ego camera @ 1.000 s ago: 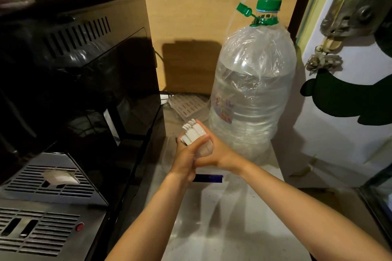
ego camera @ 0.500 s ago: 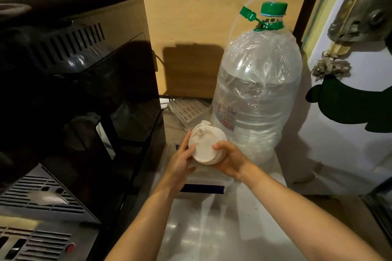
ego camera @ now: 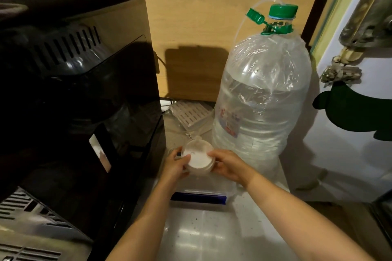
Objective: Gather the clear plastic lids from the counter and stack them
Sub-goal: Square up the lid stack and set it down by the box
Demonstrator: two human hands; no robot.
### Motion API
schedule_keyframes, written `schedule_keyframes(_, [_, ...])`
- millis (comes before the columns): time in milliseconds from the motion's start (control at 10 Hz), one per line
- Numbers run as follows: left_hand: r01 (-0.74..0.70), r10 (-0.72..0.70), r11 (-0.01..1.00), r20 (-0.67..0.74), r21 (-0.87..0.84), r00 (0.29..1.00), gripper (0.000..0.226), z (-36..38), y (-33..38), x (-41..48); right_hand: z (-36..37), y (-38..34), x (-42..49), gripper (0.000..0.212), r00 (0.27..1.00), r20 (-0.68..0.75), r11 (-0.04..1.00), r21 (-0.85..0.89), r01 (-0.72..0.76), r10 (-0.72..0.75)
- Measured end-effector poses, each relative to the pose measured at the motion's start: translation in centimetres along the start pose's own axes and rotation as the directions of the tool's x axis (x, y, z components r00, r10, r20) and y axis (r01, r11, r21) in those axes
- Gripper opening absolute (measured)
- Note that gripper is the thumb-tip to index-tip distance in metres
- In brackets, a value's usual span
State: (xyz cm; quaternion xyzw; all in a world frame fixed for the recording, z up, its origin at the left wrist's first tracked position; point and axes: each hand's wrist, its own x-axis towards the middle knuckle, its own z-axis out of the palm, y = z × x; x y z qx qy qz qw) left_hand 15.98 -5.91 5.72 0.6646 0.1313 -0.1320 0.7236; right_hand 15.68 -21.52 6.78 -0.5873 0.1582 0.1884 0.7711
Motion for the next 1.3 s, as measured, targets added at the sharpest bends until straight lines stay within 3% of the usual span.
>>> schedule_keyframes(200, [0.095,-0.082,0.971,-0.070,0.218,0.994,0.034,-0.2,-1.7,2.4,0.2,1.4,2.1,0.011,0.987,-0.119,0.961,-0.243,-0.135,0.109])
schedule_keyframes(300, [0.116,-0.107,0.931,-0.047,0.345,0.993,0.028,-0.3,-2.2,2.9,0.2,2.1,3.0,0.025,0.976,-0.153,0.931,-0.309,-0.193,0.151])
schedule_keyframes(600, [0.092,-0.156,0.789,0.054,0.607,0.986,0.029,-0.6,-3.3,3.7,0.2,3.3,3.6,0.028,0.938,-0.192,0.838,-0.422,-0.345,0.289])
schedule_keyframes(900, [0.065,-0.095,0.634,-0.006,0.771,0.995,0.028,-0.1,-4.1,3.9,0.7,3.9,3.2,0.030,0.934,-0.309,0.722,-0.603,-0.339,0.180])
schedule_keyframes(1100, [0.012,-0.025,0.679,0.007,0.734,1.000,0.028,0.2,-3.8,3.1,0.6,3.3,2.1,0.014,0.956,-0.270,0.700,-0.660,-0.273,0.118])
schedule_keyframes(1200, [-0.041,0.035,0.676,0.023,0.736,0.999,0.038,0.4,-2.5,2.3,0.3,1.8,1.1,0.013,0.975,-0.216,0.704,-0.684,-0.189,0.052])
schedule_keyframes(1300, [-0.126,0.170,0.672,0.014,0.730,0.985,0.039,0.7,-0.8,1.6,0.3,0.4,0.0,0.018,0.984,-0.170,0.679,-0.730,-0.083,-0.062])
